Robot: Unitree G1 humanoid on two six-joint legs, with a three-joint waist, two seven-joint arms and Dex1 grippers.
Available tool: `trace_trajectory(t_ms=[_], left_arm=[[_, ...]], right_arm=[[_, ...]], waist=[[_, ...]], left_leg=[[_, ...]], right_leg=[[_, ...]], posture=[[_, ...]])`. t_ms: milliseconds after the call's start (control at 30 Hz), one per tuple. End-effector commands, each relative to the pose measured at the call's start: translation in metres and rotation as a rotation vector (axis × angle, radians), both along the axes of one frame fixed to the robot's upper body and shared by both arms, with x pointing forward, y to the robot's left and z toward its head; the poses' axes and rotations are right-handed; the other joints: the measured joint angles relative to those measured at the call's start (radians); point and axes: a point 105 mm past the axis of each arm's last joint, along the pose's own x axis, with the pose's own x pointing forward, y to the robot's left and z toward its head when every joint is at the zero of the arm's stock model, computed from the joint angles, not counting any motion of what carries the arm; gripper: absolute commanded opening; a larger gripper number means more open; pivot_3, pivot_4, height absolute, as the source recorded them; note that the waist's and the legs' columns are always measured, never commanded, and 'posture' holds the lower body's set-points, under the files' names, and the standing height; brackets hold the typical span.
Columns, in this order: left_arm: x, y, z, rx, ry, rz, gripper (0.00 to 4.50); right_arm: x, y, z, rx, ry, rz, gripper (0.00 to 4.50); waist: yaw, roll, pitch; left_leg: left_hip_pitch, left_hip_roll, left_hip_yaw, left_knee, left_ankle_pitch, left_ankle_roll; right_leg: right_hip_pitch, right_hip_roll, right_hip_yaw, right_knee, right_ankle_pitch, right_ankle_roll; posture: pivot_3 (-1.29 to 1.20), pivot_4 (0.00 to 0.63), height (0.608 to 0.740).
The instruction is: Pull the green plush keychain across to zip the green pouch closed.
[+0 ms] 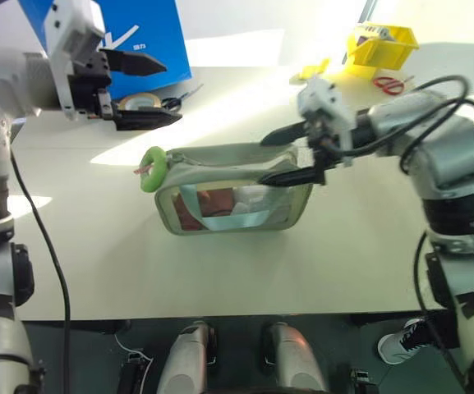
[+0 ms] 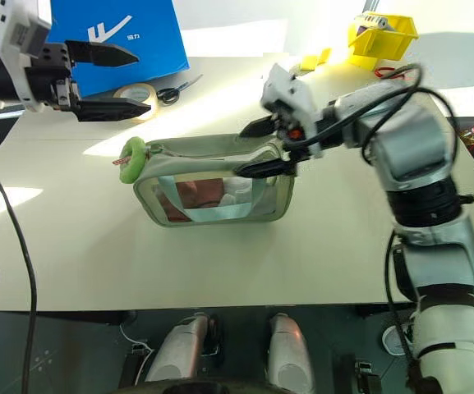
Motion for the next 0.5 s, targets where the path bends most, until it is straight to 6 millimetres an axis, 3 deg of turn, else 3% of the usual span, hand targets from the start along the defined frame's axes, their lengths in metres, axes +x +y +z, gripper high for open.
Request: trace_trajectory(t_ms=[33,233,267,333,500], left_arm=[[-0.006,0.010,0.007,-0.002,-0.032,0.025,4.50],[-0.014,0.018,-0.003,-0.003,0.032,0.044,4.50],[-0.016,0.019,-0.004,-0.004,0.047,0.047,4.50],[-0.021,0.022,-0.009,0.016,0.075,0.051,4.50],[-0.035,0.036,-0.016,0.027,0.163,0.087,4.50]], right_arm=[[-0.009,-0.014,0.006,-0.047,-0.044,0.044,4.19],[-0.009,-0.022,-0.028,-0.078,0.032,0.037,4.19],[-0.008,-0.021,-0.031,-0.067,0.039,0.029,3.96],[-0.006,-0.018,-0.037,-0.050,0.060,0.025,3.46],[-0.007,-0.014,-0.043,-0.039,0.069,0.027,0.91]], waist=[[-0.002,0.000,0.000],[-0.004,0.000,0.000],[-0.003,0.000,0.000],[-0.003,0.000,0.000],[0.000,0.000,0.000]], left_leg=[[0.000,0.000,0.000,0.000,-0.001,0.001],[0.001,0.001,0.000,0.000,-0.002,0.004],[0.001,0.001,0.000,0.000,-0.002,0.003],[0.001,0.001,0.000,0.000,0.000,-0.001],[0.001,0.001,0.000,0.000,0.000,-0.001]], right_leg=[[0.000,0.000,0.000,0.000,0.000,0.000],[0.000,0.000,0.000,0.000,0.000,0.000],[0.000,0.000,0.000,0.001,0.000,0.000],[0.000,0.000,0.000,0.001,0.000,0.000],[0.000,0.000,0.000,0.000,0.000,0.000]], posture=[[0.00,0.150,0.740],[0.00,0.150,0.740],[0.00,0.150,0.740],[0.00,0.150,0.740],[0.00,0.150,0.740]])
